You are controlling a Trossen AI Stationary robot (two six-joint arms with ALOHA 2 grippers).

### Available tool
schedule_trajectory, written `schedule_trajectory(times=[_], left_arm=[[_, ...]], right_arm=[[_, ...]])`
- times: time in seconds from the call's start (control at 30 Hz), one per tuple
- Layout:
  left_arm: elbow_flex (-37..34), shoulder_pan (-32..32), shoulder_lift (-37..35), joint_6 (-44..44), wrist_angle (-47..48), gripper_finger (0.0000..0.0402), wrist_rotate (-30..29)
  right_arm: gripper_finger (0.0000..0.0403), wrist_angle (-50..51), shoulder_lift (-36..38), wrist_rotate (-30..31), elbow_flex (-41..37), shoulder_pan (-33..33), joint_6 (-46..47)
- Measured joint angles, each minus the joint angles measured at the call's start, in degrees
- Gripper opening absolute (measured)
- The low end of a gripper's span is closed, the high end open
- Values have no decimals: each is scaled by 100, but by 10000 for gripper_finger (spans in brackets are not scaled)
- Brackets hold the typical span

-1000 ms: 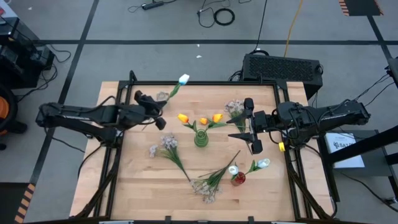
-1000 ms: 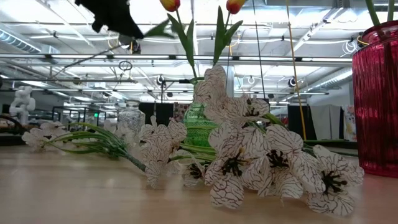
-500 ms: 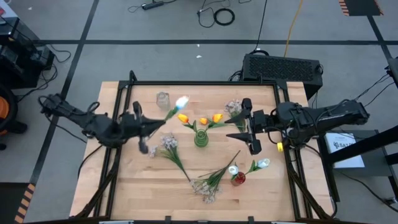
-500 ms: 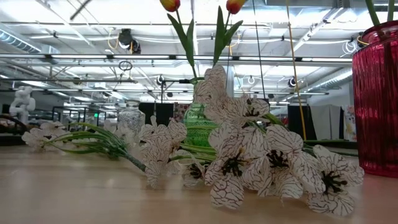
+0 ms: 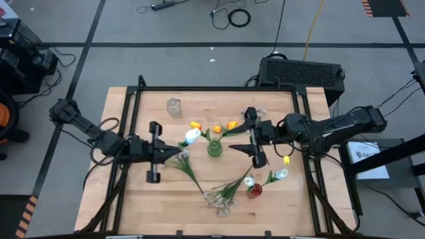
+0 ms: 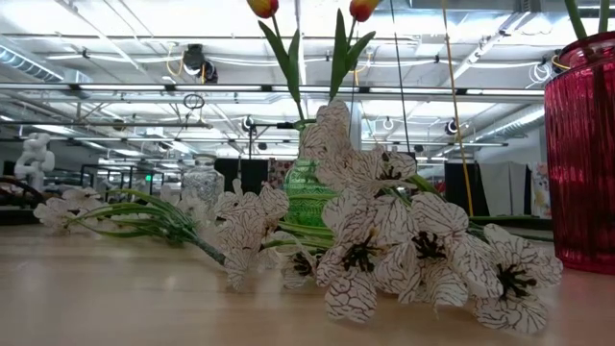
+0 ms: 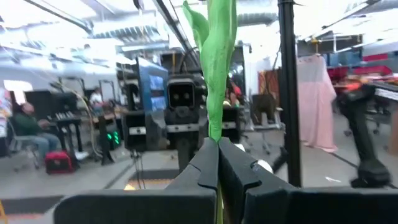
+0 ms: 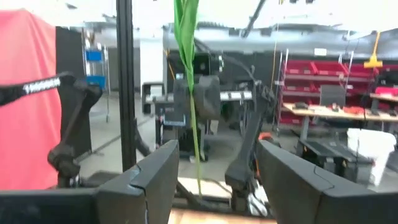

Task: Sort flowers into vase by color
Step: Put the white tulip into the red vase

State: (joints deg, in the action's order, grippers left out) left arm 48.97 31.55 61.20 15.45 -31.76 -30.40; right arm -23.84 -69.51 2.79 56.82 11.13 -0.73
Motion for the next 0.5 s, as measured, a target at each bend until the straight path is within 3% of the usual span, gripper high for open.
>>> schedule_trajectory(times=[0.17,0.27,0.5], left_arm=[[0,-172,580,189,-1009,1,103],[0,-327,932,147,-1622,1,502],[0,-562,1702,141,-2857,1,1008]], right_arm=[[208,-1004,-500,-108,0,142,-255],[208,-1545,-737,-349,0,220,-341],[208,-2232,-977,-449,0,298,97]])
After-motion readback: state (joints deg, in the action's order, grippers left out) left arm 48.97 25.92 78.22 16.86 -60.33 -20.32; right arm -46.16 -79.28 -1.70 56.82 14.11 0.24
